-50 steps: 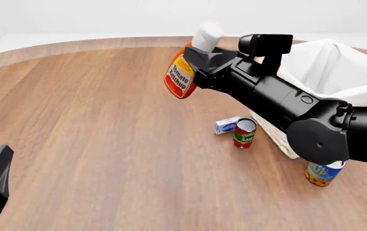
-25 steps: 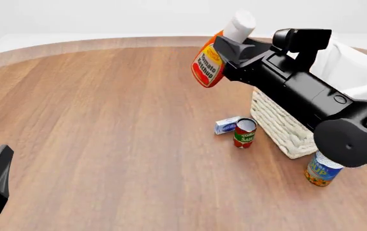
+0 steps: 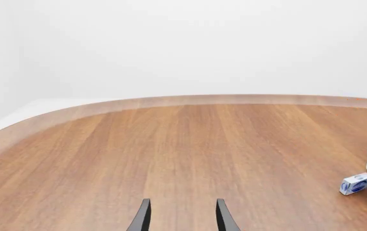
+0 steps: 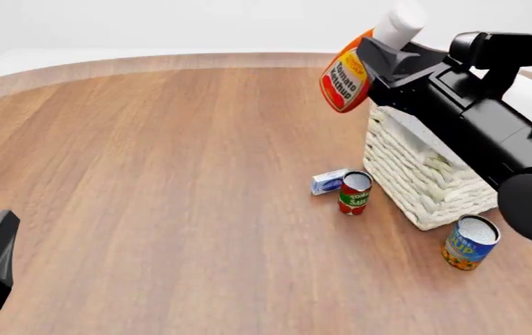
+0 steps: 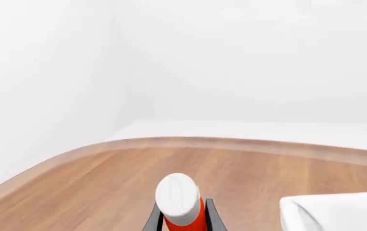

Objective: Pick up the ketchup, and put it in the basket.

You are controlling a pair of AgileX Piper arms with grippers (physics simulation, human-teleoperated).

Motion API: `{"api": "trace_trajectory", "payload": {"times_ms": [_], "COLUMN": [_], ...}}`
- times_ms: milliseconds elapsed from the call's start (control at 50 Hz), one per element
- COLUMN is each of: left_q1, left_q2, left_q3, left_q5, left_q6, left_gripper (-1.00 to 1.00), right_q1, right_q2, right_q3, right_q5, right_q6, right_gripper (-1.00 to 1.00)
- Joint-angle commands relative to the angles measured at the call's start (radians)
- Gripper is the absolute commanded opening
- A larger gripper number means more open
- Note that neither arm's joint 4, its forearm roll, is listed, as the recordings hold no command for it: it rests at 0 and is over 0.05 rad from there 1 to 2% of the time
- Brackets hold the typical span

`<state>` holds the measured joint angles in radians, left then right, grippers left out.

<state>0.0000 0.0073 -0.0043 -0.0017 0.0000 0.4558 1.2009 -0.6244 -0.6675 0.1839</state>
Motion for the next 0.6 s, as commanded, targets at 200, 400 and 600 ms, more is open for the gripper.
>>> {"api": "trace_trajectory", "payload": {"times_ms": [200, 400, 600], "left_q1": [0.0, 0.0, 0.0], "left_q2": [0.0, 0.0, 0.0], "left_q3": [0.0, 0.0, 0.0], "left_q5": [0.0, 0.0, 0.0], "left_q6": [0.0, 0.0, 0.0], "left_gripper": [1.0, 1.0, 1.0], "right_q1": [-0.115, -0.16, -0.217], "right_q2": [-0.086, -0.137, -0.186], "right_q3": [0.036, 0.068, 0.087], "right_q5": [0.011, 0.01, 0.029], "right_q6": [0.025, 0.036, 0.054], "right_gripper": [-1.0, -1.0, -1.0]}}
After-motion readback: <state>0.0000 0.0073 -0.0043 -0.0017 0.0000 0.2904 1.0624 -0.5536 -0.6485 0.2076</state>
